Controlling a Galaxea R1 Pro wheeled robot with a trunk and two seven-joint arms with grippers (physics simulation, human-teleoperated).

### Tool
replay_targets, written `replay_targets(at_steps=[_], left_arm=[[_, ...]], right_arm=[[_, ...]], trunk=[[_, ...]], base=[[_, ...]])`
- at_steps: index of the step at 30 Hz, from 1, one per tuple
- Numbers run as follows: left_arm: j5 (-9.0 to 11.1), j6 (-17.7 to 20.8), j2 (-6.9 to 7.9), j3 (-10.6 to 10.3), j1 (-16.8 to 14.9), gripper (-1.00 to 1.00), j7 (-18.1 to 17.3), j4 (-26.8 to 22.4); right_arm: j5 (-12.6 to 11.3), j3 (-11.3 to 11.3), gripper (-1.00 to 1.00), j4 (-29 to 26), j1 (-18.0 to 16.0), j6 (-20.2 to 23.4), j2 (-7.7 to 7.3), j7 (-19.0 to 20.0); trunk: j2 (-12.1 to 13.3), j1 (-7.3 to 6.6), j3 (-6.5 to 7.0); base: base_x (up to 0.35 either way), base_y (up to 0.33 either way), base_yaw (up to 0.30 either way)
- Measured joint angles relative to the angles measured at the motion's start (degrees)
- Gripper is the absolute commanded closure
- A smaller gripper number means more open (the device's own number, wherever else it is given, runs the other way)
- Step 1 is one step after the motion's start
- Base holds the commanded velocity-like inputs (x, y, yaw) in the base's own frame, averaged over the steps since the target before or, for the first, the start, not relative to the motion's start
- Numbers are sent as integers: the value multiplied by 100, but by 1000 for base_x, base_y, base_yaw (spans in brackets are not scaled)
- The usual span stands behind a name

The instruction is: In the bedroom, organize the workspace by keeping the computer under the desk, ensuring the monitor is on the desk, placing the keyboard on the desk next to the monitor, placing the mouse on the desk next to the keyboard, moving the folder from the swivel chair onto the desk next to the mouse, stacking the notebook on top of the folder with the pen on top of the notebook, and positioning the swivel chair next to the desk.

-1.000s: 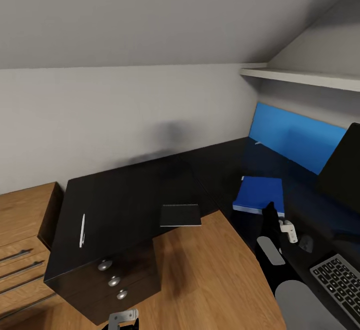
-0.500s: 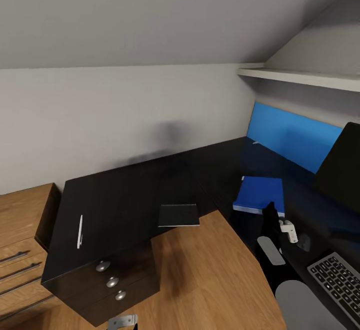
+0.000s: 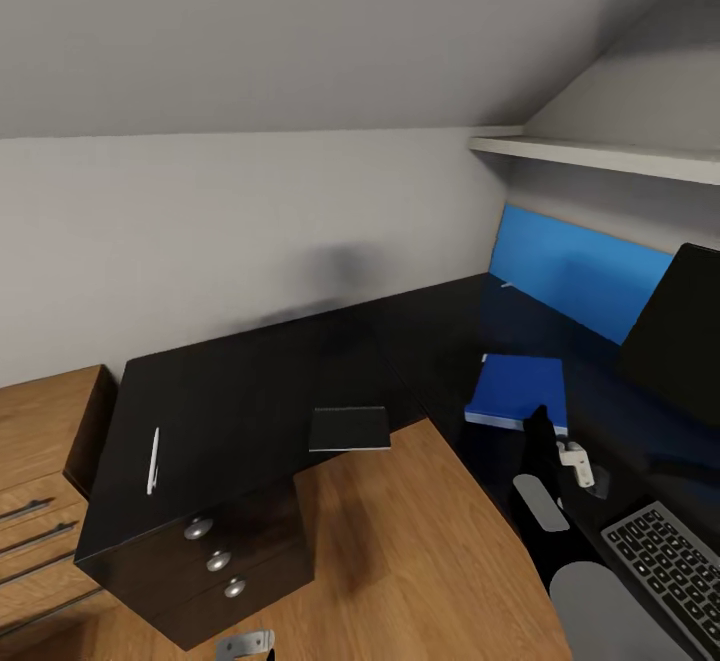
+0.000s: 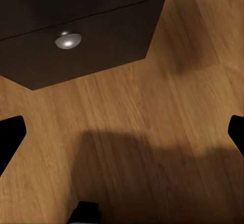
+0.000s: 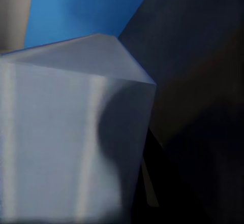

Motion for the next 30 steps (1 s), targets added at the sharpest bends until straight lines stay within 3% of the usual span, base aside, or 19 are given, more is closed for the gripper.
replay_targets(at_steps=[16, 20, 22, 25, 30], left_arm=[[17, 18, -23, 31, 0, -100, 8, -28], [16, 18, -25, 20, 1, -100, 9, -27], [16, 21, -25, 18, 0, -100, 9, -27], [15, 19, -25, 18, 0, -100, 9, -27], [14, 18, -25, 16, 0, -100, 9, -27]], right_arm=[[-28, -2, 100, 58, 0, 10, 0, -15], [-418, -8, 100, 42, 0, 43, -13, -6], [-807, -7, 100, 33, 0, 141, -20, 7], [-1015, -6, 100, 24, 0, 200, -22, 18], [-1081, -3, 100, 22, 0, 217, -23, 21]], trunk=[[0, 0, 0], [0, 0, 0], [-79, 43, -35], [-199, 109, -89], [-400, 219, -179]], base=[[0, -1, 0], [0, 0, 0], [0, 0, 0], [0, 0, 0], [0, 0, 0]])
